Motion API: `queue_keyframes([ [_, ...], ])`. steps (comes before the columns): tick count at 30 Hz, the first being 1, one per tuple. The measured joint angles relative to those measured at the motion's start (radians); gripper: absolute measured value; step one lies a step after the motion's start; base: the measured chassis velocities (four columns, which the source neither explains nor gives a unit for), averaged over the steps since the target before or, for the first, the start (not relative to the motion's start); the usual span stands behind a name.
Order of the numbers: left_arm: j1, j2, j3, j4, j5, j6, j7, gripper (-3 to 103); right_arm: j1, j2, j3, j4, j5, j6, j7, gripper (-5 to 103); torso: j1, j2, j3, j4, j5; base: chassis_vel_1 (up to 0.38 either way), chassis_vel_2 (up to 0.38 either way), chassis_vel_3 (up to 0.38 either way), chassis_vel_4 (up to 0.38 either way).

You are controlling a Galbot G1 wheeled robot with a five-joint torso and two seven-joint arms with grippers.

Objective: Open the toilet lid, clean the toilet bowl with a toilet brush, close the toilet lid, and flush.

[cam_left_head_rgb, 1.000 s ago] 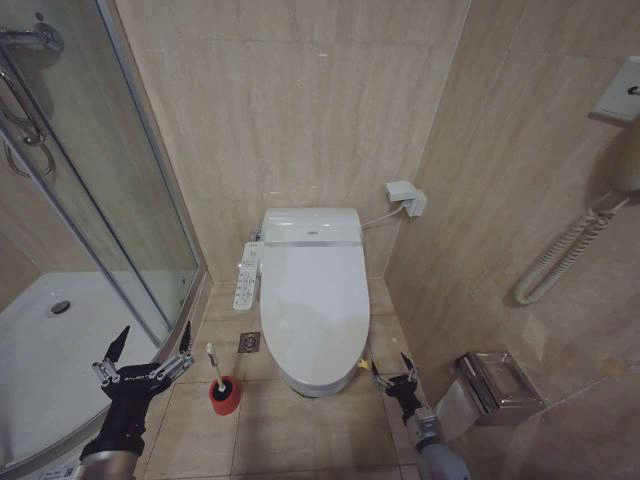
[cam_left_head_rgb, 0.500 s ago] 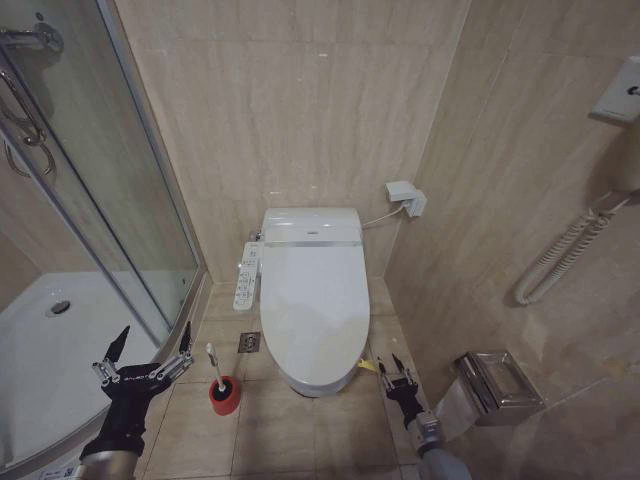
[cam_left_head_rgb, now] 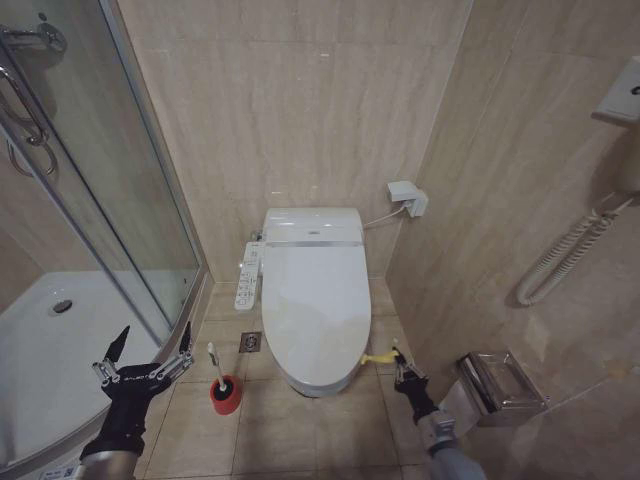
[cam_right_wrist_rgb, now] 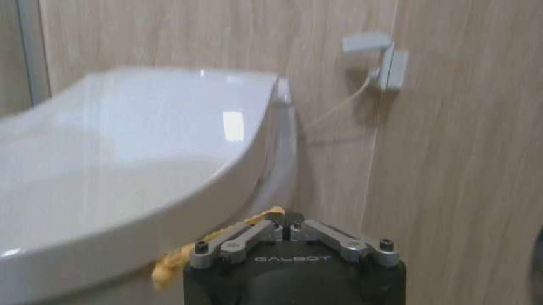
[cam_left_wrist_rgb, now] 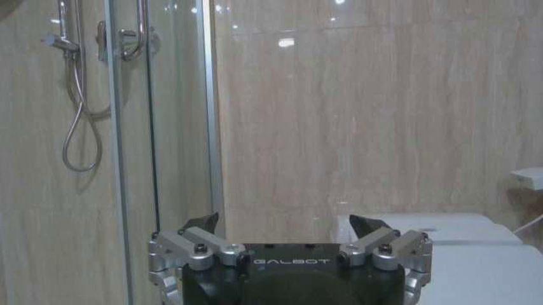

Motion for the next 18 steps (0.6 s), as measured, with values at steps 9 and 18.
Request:
queue_keyframes([
  [9, 0.000, 0.000, 0.000, 0.000, 0.000, 0.000, 0.000, 100, -0.119, -0.072, 0.045, 0.325, 0.113, -0.060, 0.037, 1, 0.000, 0.000, 0.000, -0.0005, -0.0005, 0.000, 0.000, 0.000, 0.000],
  [18, 0.000, 0.000, 0.000, 0.000, 0.000, 0.000, 0.000, 100, -0.069, -0.166, 0.071, 0.575, 0.231, -0.206, 0.138, 1, 0.000, 0.000, 0.000, -0.0001, -0.0006, 0.000, 0.000, 0.000, 0.000],
])
